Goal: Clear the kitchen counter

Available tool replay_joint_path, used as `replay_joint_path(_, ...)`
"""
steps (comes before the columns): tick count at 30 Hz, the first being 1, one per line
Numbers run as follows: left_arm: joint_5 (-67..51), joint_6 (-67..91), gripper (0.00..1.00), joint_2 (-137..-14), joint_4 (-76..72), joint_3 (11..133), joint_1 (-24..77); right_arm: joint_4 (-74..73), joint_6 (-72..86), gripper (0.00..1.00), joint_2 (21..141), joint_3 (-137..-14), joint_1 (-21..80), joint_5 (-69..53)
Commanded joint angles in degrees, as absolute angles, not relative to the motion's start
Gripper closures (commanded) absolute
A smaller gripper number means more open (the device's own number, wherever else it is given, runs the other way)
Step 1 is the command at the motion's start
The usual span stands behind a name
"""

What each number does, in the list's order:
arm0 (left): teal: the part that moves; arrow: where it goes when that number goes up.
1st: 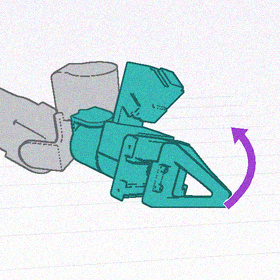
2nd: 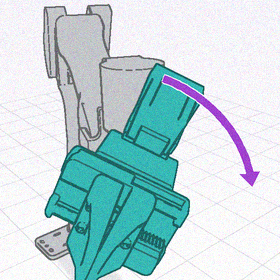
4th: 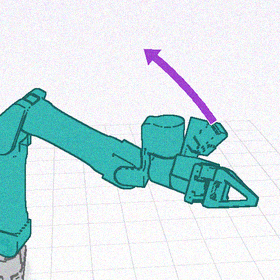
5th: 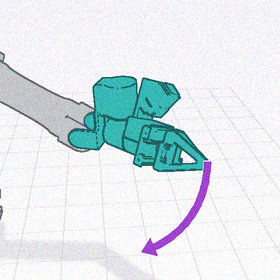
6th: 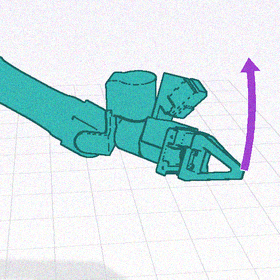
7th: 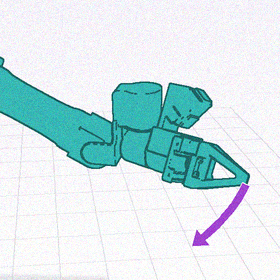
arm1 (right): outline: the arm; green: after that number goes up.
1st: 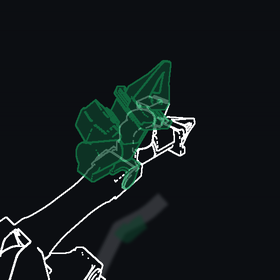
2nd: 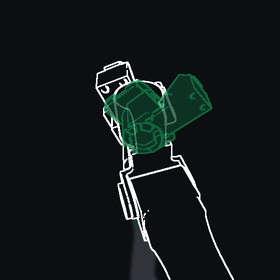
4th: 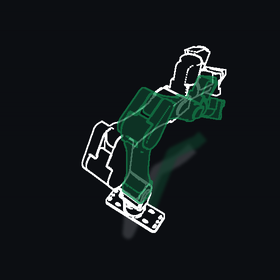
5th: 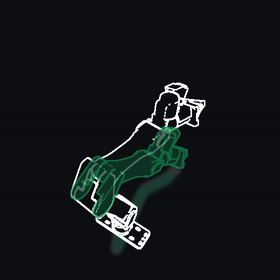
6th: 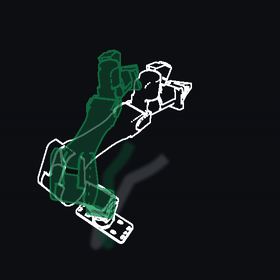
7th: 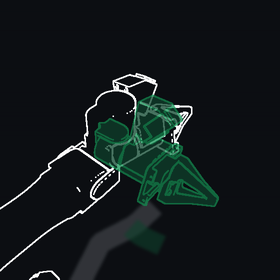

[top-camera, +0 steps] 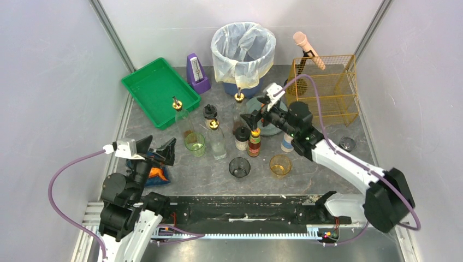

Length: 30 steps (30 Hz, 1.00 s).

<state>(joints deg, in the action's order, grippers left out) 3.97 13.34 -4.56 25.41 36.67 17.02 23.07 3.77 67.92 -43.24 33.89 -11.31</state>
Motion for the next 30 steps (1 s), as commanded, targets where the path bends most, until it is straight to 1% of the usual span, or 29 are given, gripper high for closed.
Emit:
replay_joint_path(1, 3.8, 12.7, 0.03, -3.6, 25.4, 36.5, 17.7, 23.1, -4.1, 0.02, 75.0, -52.1, 33.7, -21.5)
replay_joint_path(5, 4.3, 12.5, 0.03, -3.2, 25.5, 36.5, 18.0, 21.5, -5.7, 0.02, 79.5, -55.8, 31.5, -23.9)
replay_joint_path(13, 4.5, 12.0, 0.03, -3.0, 25.4, 36.6, 18.7, 21.6, -6.4, 0.02, 86.4, -59.4, 26.9, -35.7)
replay_joint_path(27, 4.5, 11.5, 0.03, -3.1, 25.3, 36.5, 19.0, 22.2, -7.4, 0.01, 97.1, -64.8, 25.7, -43.1)
replay_joint_path(28, 4.5, 11.5, 0.03, -3.1, 25.3, 36.5, 19.0, 22.2, -7.6, 0.04, 97.4, -64.8, 25.7, -43.6)
replay_joint_path(30, 4.5, 11.4, 0.03, -3.1, 25.3, 36.5, 19.2, 22.1, -7.9, 0.05, 98.2, -64.8, 25.5, -44.6)
